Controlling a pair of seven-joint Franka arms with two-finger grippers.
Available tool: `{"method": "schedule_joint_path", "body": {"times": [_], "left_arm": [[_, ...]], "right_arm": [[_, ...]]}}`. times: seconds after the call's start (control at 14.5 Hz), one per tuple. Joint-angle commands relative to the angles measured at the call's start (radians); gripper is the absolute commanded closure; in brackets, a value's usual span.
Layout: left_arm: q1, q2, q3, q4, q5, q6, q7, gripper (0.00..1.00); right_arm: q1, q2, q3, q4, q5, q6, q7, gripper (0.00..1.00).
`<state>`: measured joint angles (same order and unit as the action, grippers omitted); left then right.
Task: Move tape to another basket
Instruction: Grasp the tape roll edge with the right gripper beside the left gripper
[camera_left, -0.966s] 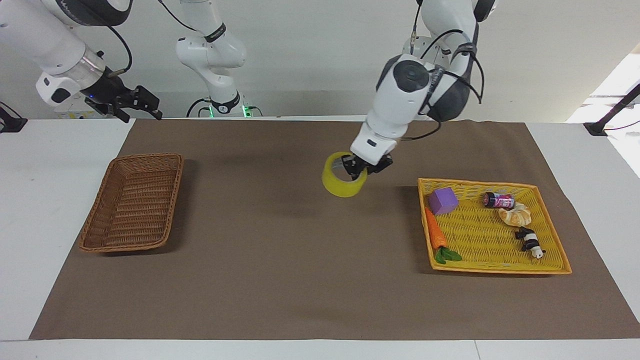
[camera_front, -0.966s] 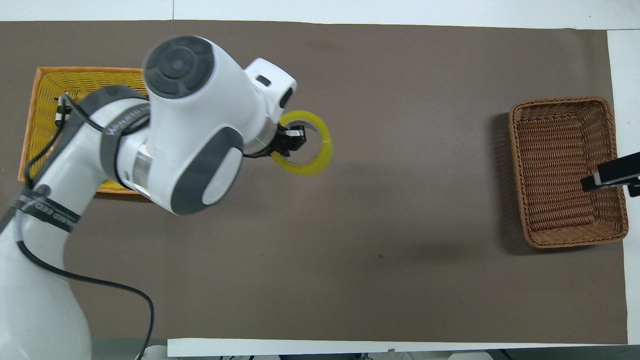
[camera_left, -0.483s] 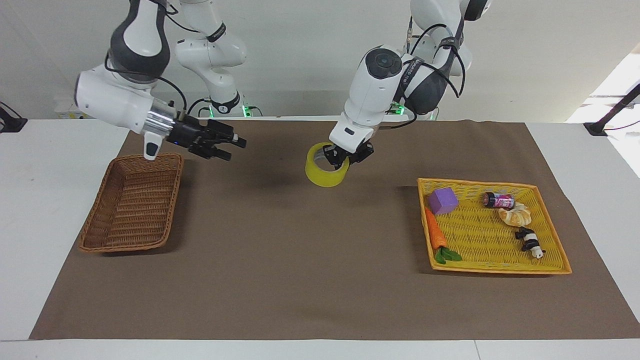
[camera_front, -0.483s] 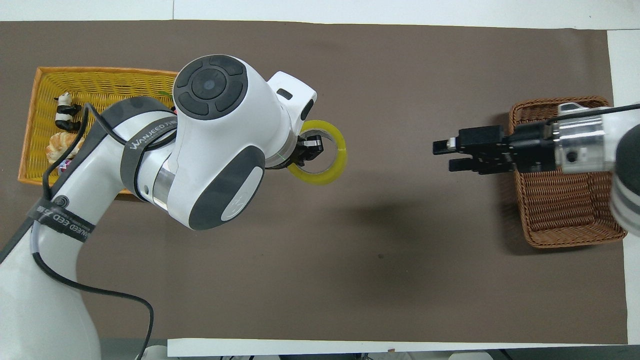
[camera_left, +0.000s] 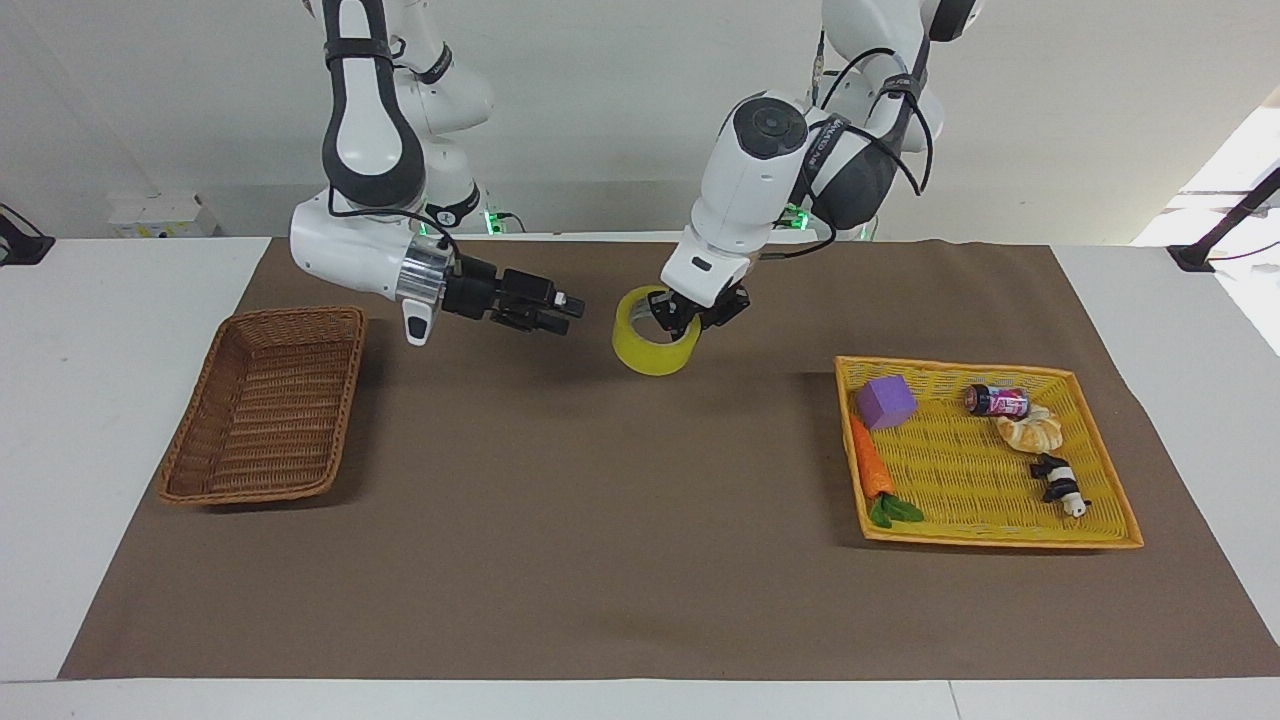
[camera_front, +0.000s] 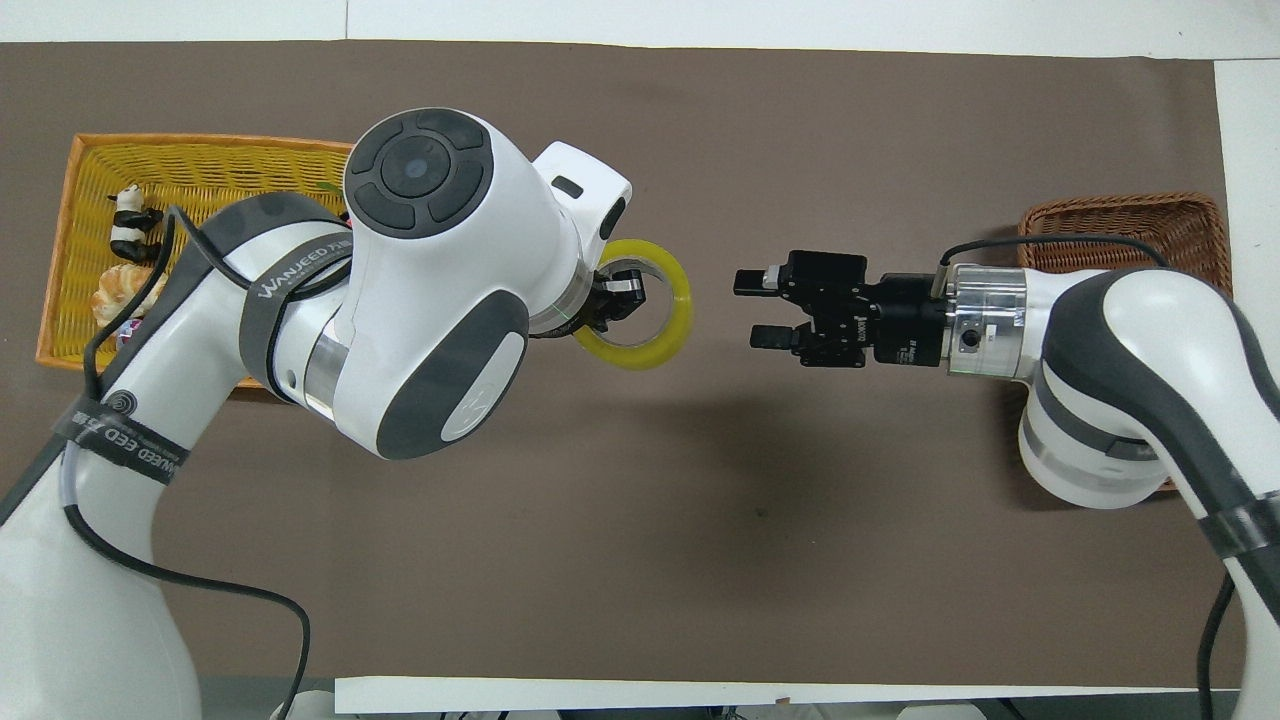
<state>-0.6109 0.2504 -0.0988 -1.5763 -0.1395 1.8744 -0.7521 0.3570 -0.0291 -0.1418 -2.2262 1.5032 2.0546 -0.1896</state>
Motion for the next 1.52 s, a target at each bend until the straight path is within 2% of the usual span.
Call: {"method": "schedule_joint_path", "body": {"times": [0.0,0.34,0.76,1.45], "left_arm": [[-0.010,-0.028,0.005,-0.016,0.000,-0.018,-0.007,1.00],[-0.010,-0.031,0.005,-0.022,0.000,-0.030,-0.006,1.00],[-0.009,-0.036,0.005,-0.030,0.000,-0.034,-0.006,1.00],[-0.009,-0.037,0.005,-0.033,0.000,-0.040,-0.004,1.00]], "right_arm": [[0.065,-0.017,-0.002,-0.036,0.080,0.071,-0.048,0.00],[0.094,-0.015,-0.002,-0.036,0.083,0.099,-0.126,0.01],[0.094,-0.014,-0.001,-0.036,0.081,0.111,-0.269,0.13],[0.108,-0.012,0.002,-0.029,0.086,0.111,-0.260,0.18]]}}
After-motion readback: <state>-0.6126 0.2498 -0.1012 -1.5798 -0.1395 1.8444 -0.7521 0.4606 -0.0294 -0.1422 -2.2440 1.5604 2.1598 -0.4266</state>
